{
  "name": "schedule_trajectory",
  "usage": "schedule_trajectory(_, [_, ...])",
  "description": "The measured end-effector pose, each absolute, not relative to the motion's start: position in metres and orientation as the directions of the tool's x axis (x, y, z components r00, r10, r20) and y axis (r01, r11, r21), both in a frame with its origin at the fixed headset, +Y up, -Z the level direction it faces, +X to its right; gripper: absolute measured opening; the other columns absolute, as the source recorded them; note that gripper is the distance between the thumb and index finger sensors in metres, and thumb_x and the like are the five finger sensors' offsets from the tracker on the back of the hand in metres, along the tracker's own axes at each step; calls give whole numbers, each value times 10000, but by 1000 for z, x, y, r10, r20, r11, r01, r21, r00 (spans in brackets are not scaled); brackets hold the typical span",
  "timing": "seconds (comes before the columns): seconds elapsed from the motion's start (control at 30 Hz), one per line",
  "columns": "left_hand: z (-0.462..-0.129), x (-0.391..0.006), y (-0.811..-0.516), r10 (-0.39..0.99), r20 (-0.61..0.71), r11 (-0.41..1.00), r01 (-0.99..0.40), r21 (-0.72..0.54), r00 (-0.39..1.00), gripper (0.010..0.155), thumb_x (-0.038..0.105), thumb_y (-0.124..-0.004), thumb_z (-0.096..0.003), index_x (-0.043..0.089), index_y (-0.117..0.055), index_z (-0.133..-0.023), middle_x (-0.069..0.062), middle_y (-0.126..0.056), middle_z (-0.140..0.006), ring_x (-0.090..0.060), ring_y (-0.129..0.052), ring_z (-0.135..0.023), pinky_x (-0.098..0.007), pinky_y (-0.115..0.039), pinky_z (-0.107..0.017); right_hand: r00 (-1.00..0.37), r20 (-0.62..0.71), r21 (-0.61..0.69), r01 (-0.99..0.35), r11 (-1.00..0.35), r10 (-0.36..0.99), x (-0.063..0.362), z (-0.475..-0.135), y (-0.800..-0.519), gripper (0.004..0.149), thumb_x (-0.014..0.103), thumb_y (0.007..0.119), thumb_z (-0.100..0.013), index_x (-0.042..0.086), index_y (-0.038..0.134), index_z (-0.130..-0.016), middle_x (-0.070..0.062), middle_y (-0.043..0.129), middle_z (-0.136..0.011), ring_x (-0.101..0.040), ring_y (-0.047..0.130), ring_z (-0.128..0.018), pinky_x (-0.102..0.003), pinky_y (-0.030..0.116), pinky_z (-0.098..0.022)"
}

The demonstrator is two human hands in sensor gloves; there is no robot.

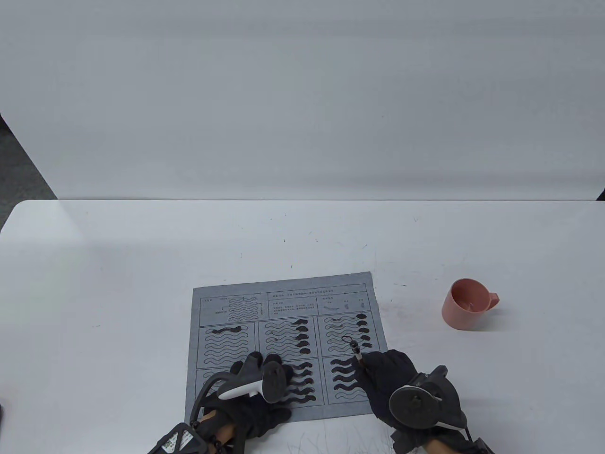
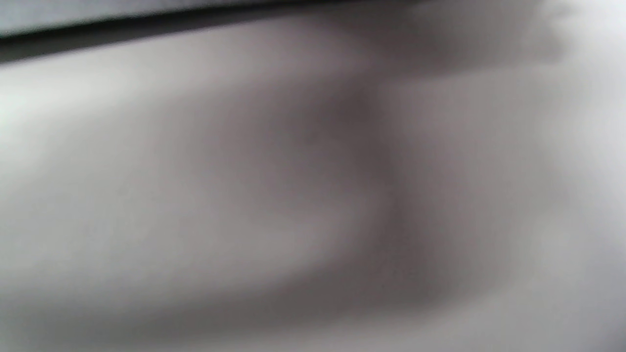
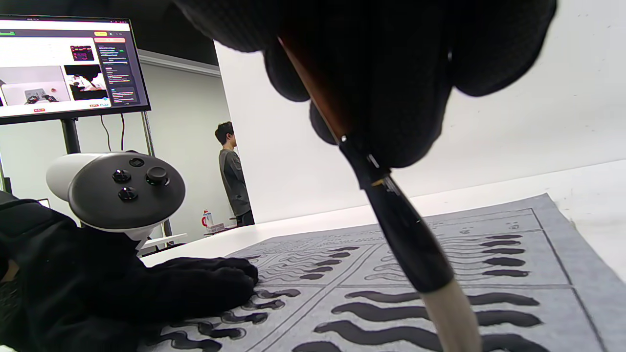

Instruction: Trace patterns on water writing practice cloth with Chinese brush

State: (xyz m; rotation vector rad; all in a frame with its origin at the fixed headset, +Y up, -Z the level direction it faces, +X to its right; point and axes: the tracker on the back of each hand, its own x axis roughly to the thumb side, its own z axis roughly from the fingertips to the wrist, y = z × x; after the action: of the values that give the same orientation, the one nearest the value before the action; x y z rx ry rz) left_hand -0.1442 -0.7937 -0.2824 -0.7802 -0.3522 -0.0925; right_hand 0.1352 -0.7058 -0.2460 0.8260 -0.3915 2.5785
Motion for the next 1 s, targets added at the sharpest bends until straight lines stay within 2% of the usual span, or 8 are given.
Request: schedule_trajectory(1.0, [-283, -144, -794, 46, 345, 711, 211, -671, 938, 844, 674, -420, -433, 463, 229, -929, 103, 348, -1001, -328, 314, -948, -600, 79, -715, -762, 588, -167, -444, -880, 273, 139, -248, -704, 411, 292, 643, -548, 61, 753, -869, -165, 943, -783, -353, 998, -606, -644, 742, -540])
